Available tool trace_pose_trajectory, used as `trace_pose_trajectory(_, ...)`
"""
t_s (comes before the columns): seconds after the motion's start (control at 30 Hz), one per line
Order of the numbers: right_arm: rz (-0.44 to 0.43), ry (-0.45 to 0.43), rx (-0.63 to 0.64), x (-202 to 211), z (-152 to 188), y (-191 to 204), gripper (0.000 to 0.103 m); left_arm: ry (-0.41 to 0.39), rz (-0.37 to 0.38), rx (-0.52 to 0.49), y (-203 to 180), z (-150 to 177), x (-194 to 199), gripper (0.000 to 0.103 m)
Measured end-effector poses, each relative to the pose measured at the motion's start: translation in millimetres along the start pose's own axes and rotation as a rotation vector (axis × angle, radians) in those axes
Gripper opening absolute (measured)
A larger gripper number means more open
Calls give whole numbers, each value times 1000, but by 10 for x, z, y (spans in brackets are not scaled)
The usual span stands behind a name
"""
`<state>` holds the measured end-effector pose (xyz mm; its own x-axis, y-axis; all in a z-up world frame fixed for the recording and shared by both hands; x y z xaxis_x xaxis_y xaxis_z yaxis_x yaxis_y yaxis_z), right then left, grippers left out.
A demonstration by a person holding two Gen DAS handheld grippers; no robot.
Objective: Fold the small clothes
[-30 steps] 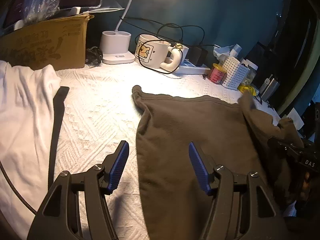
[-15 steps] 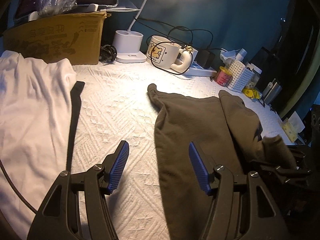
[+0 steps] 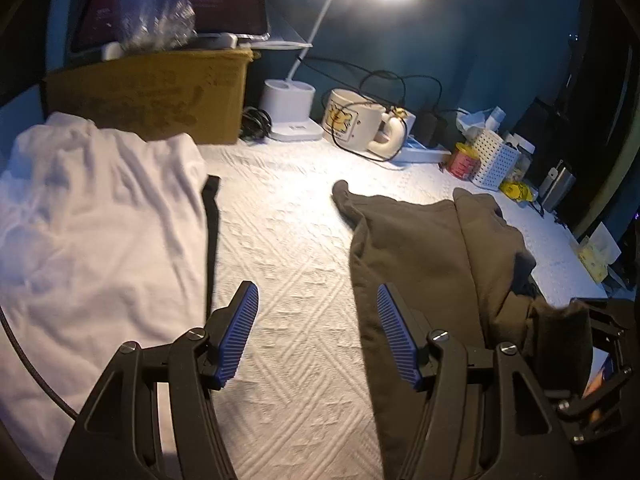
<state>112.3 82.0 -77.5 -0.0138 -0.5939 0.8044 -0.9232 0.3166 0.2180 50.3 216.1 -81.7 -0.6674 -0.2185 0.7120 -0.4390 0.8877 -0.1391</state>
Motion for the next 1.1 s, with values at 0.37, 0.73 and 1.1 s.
trace_pose_trajectory(0.37, -78, -89, 20, 459, 172, 265, 61, -80, -10, -49, -209, -143, 341, 62)
trace_pose_trajectory(0.73, 6, -201, -96, 922, 406, -226, 61, -89, 20, -164, -821, -348, 365, 63)
trace_pose_trajectory(1.1, 57, -261, -249, 1171, 681, -1032, 61, -73, 34, -407, -1679, -634, 240, 63)
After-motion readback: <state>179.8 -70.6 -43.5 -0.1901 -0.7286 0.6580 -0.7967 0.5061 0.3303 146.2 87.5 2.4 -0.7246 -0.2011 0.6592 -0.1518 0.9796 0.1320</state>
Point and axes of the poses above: each gripper's, at about its wrist camera, not at the fingertips, and x roughly against the way its jaws point, y to its left, z to its underside, the point moved 3 cm from there along -x, roughly the way its jaws point, and after that the axes turned 7 degrees about -z, right-handed, at the moved point
